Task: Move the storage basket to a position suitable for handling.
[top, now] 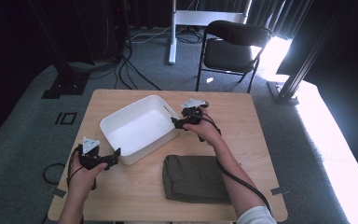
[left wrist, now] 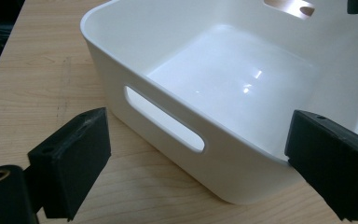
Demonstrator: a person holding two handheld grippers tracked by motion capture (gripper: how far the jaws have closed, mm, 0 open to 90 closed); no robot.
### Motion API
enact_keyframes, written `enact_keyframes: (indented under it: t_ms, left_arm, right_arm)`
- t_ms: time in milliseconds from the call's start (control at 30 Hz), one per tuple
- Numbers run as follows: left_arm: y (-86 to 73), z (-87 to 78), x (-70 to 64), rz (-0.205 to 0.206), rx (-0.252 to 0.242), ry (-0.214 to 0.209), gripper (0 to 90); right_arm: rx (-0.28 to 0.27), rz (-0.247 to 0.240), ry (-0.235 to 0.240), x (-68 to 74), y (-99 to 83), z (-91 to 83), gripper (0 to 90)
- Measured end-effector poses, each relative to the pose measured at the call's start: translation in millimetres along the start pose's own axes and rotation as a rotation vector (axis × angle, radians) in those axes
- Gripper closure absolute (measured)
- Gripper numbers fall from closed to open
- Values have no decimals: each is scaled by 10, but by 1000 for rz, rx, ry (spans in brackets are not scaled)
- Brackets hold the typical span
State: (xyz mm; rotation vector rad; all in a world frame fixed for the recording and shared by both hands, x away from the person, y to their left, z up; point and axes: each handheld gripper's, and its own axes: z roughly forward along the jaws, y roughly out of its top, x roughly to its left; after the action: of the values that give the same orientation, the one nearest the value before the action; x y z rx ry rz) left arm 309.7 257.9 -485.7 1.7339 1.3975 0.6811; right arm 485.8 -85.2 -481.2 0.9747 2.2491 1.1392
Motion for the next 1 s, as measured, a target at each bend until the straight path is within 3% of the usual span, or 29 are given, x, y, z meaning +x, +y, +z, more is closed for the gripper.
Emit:
enact_keyframes:
  t_ms: [67,267,333,433,567,700,833,1000]
  left_arm:
    - [-2,13,-18,-3,-6,8,161]
    - [-7,54,-83,14,-2,9,215]
    - [-2,64,-91,-24,16,-9,249]
    - [-10,87,-119,-11,8,-13,250]
    - [-10,95,-127,-32,5,-28,368]
    - [-11,84,-120,-59,-1,-17,440]
    - [-15,81,-133,-83,-8,-5,485]
    - [0,80,-152,-75,-21,15,550]
  right_arm:
    - [13,-17,-4,1,-2,16,381]
    - [8,-23,-2,27,-25,54,487]
    - [14,-16,2,41,-20,57,545]
    - [13,-29,-10,56,-8,56,629]
    - [14,-26,-1,96,-3,53,743]
    - [25,-32,-38,149,10,50,772]
    - [33,-14,-44,151,12,36,781]
    - [33,-8,-45,141,-10,5,780]
